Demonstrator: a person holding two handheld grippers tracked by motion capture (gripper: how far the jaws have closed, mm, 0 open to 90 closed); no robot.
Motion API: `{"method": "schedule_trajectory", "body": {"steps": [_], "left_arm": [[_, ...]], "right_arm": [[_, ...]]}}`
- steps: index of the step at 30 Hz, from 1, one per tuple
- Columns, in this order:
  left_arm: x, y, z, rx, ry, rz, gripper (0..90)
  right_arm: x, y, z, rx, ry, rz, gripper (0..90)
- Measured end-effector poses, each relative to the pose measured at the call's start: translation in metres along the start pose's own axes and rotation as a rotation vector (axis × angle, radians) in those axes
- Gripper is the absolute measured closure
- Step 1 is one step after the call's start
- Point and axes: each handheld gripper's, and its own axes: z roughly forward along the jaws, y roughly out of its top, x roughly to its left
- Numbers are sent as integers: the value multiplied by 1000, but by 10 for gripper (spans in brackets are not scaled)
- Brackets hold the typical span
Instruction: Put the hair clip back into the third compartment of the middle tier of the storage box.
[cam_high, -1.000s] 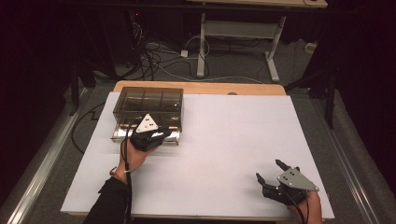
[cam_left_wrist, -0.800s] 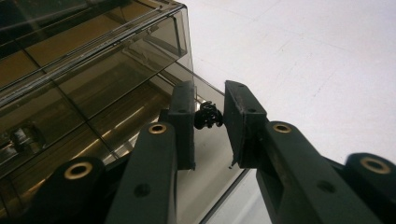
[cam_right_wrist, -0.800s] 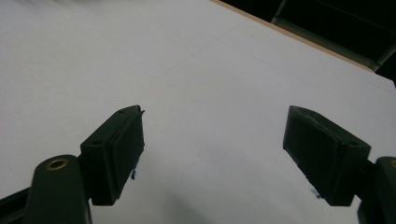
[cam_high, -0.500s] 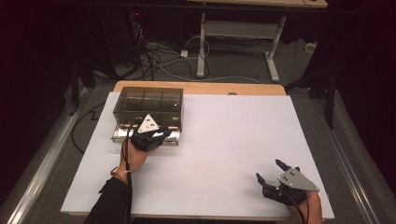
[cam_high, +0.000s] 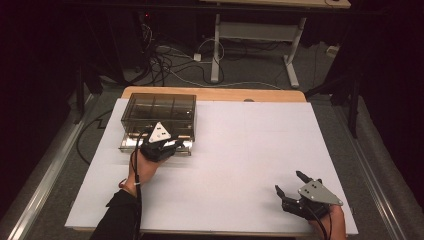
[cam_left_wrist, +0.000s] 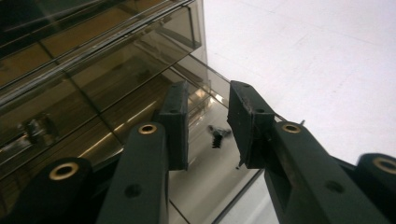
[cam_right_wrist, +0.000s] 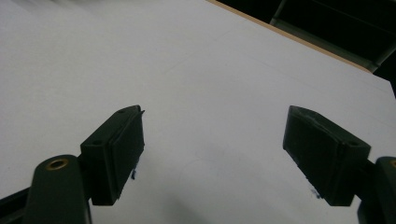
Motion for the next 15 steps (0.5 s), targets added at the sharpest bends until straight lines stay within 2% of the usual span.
{"method": "schedule_trajectory", "body": {"steps": [5,8,9,10,11,12,13,14,15], "left_arm": [[-4,2,-2,-20,-4,8,594],[-6,3,-4,-33,-6,24,520],[-7,4,-4,-34,-10,27,468],[-8,4,-5,-39,-10,36,468],[-9,4,-5,-48,-11,41,415],[-10,5,-6,-53,-12,48,415],[-11,5,-6,-61,-15,46,386],[-12,6,-6,-71,-10,44,312],[-13,6,-6,-74,-6,46,312]], "right_arm": [[1,1,-1,-7,3,-13,209],[2,1,-1,-7,2,-8,209],[2,1,-1,-7,2,-8,209],[2,1,0,-7,3,-7,209],[1,1,0,-6,2,-8,208],[1,1,0,-6,2,-8,208],[1,1,0,-5,4,-8,209],[1,1,0,-4,4,-6,208],[1,1,0,-4,4,-6,208]]}}
